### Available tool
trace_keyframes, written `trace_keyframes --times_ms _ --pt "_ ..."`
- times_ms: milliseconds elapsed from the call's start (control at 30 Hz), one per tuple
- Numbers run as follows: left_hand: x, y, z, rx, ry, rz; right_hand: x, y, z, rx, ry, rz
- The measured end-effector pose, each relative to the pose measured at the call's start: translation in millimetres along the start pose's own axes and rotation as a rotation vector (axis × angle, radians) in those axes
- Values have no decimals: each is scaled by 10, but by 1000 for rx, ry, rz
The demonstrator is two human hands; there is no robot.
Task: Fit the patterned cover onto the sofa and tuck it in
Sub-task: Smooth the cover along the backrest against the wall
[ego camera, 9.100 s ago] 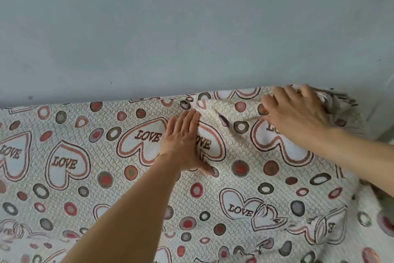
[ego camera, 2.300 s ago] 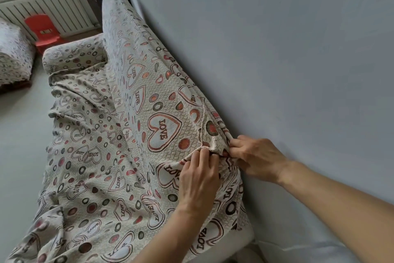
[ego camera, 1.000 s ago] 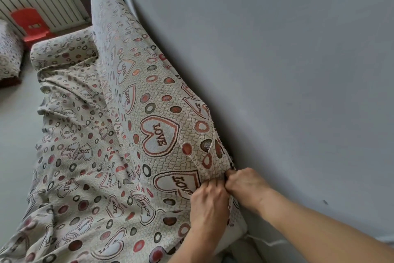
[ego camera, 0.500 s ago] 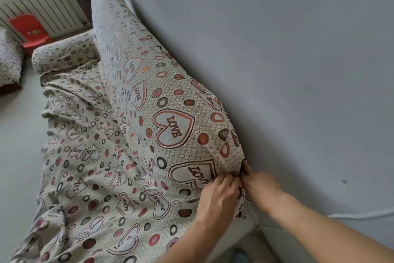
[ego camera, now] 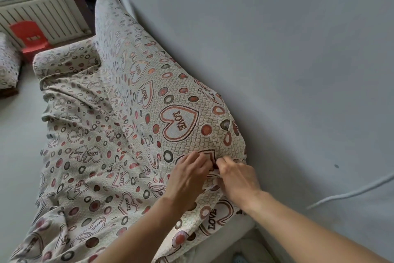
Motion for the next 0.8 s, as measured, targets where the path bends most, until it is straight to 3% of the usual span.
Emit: trace_keyframes --times_ms 100,233,500,733,800 --pt "-38 -4 -60 -106 -43 -65 30 19 8 31 -21 -49" --pt "-395 192 107 -212 -146 -193 -159 30 97 -27 -215 -202" --pt "-480 129 388 -118 -172 -253 -118 -21 231 -122 -243 -264" --pt "-500 124 510 -101 -34 -268 -55 -51 310 -180 -215 -245" --pt "-631 138 447 -187 40 -300 -84 -37 300 -165 -200 -216"
Point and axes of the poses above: each hand's wrist, its own x-axis towards the middle knuckle, its own z-axis out of the palm, y = z × x, the point moved 1 cm from there along x, towards the middle knuckle, and after that the axes turned 13 degrees about y, right-handed, at the moved point
